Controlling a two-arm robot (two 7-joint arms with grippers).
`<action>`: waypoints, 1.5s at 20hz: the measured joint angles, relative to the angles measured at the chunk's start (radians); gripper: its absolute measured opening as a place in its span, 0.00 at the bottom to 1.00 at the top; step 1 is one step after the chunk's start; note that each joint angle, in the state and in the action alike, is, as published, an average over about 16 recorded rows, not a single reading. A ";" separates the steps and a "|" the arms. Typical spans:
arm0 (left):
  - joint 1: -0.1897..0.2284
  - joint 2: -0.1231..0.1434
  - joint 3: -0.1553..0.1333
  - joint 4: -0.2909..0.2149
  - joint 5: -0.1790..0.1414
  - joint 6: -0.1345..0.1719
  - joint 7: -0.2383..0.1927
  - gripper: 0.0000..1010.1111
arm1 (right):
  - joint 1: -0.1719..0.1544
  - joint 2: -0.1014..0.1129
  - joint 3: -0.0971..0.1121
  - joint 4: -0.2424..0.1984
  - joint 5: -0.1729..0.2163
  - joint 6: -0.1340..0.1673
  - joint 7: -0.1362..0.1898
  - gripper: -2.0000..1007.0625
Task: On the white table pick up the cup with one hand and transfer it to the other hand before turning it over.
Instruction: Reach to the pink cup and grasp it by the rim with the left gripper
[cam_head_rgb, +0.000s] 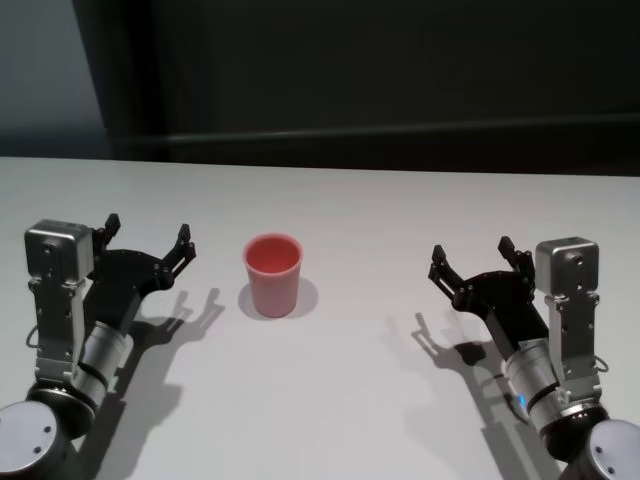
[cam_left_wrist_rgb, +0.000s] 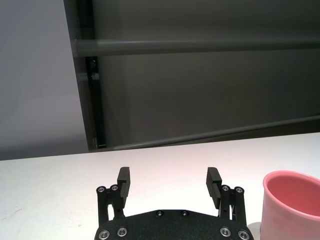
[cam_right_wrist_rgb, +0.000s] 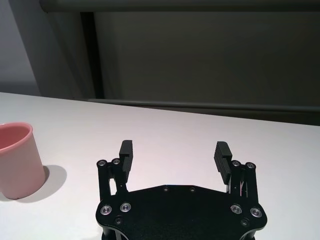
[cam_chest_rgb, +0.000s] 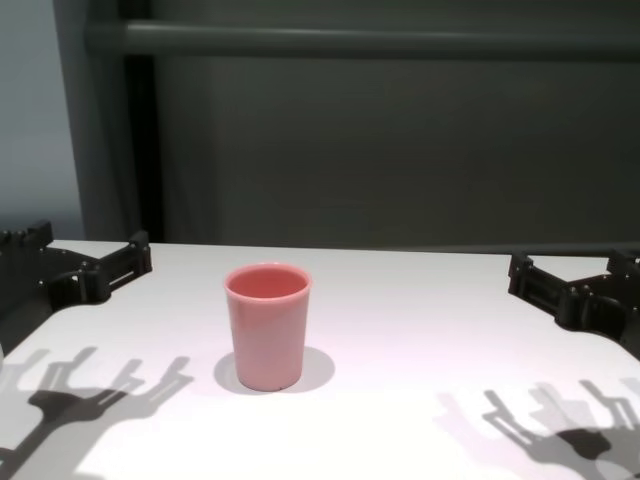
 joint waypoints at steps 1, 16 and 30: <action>0.000 0.000 0.000 0.000 0.000 0.000 0.000 0.99 | 0.000 0.000 0.000 0.000 0.000 0.000 0.000 0.99; 0.000 0.000 0.000 0.000 0.000 0.000 0.000 0.99 | 0.000 0.000 0.000 0.000 0.000 0.000 0.000 0.99; 0.000 0.000 0.000 0.000 0.000 0.000 0.000 0.99 | 0.000 0.000 0.000 0.000 0.000 0.000 0.000 0.99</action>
